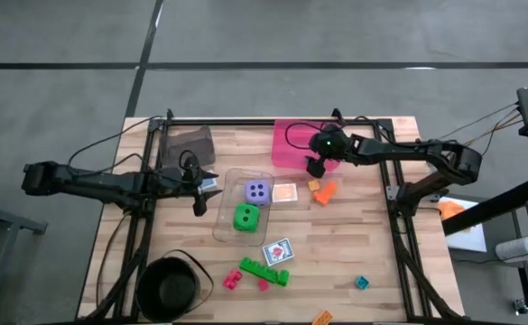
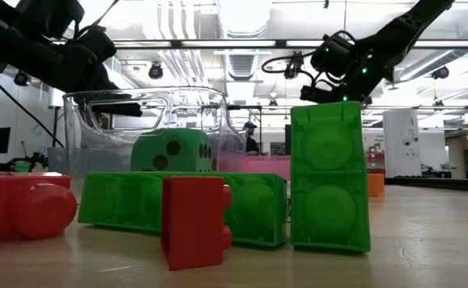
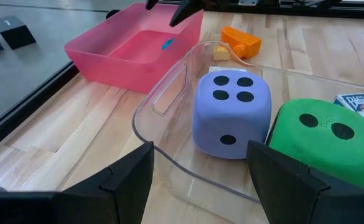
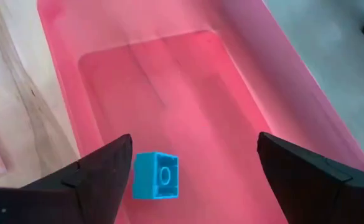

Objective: Pick & Place Toys
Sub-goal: Put the bottom yellow game piece into the pink bin

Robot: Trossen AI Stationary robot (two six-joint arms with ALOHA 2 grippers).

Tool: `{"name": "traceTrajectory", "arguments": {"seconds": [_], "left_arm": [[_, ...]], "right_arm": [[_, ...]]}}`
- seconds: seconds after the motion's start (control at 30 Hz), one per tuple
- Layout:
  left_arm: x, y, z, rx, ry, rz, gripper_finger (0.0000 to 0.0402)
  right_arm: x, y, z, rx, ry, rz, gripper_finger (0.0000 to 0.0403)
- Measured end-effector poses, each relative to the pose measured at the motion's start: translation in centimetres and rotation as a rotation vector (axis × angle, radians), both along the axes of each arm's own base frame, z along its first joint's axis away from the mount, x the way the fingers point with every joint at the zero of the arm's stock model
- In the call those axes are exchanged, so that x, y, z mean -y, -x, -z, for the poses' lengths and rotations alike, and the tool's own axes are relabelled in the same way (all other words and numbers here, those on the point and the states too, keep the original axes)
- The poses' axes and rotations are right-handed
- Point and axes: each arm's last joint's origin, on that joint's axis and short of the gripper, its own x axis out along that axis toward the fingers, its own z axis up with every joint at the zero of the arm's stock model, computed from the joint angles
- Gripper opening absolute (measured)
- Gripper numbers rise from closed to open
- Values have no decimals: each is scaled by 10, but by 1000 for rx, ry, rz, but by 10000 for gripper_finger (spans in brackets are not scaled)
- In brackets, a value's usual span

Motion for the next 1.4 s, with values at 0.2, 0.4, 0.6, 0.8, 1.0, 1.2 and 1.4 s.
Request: {"name": "traceTrajectory", "arguments": {"seconds": [0.2, 0.4, 0.6, 0.8, 1.0, 1.2, 1.4], "left_arm": [[0, 0, 0, -2, 0, 0, 258], [0, 1, 1, -6, 2, -2, 258], [0, 0, 1, -5, 3, -2, 258], [0, 1, 2, -5, 3, -2, 258], [0, 1, 2, -5, 3, -2, 258], [0, 1, 2, -4, 5, -3, 258], [0, 1, 2, 0, 16, -9, 258]], "right_arm": [[-22, -5, -15, 83, -30, -118, 286], [-64, -14, -27, 163, -121, -308, 165], [-120, -16, -26, 129, -259, -527, 33], [-179, -11, -24, 94, -397, -721, 19], [-232, 5, -25, 56, -564, -805, 18], [-279, 15, -25, 27, -681, -806, 17], [-319, 12, -19, -26, -735, -798, 17]]}}
